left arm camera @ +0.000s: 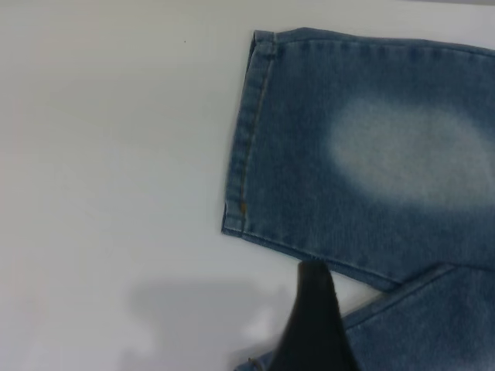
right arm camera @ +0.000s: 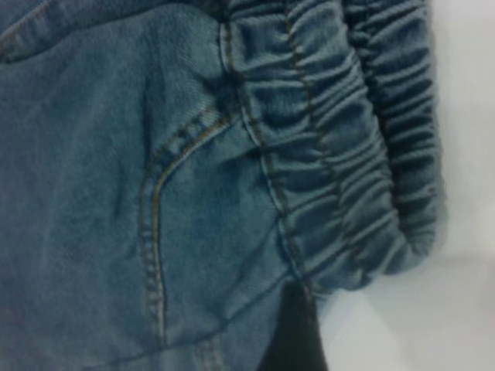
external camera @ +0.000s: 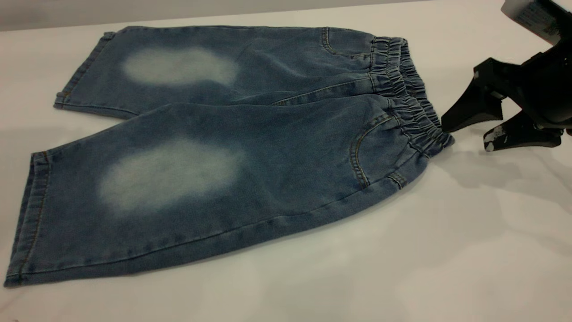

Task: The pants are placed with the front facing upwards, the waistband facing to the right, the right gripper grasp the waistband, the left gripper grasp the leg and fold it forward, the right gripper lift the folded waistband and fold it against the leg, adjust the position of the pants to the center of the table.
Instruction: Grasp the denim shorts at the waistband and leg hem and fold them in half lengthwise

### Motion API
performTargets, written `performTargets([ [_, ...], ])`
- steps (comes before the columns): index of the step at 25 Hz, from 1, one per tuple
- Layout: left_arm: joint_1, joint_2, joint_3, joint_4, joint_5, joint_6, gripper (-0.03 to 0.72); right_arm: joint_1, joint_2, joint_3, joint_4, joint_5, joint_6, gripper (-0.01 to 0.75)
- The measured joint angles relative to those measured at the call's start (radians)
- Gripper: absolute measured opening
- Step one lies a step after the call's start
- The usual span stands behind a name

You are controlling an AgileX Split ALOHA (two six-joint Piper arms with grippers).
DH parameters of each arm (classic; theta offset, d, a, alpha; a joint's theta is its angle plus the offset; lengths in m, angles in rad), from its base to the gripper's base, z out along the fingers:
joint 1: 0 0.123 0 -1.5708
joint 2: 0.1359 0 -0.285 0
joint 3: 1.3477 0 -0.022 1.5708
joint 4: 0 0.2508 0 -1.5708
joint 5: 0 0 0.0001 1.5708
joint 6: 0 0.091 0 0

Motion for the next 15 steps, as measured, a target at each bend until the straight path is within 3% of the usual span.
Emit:
performTargets([
  [15,0.0,0.0,0.0,-0.001,-0.001,0.0,0.498,0.0,0.101,-0.03,0.098,0.079,-0.094,0.513],
])
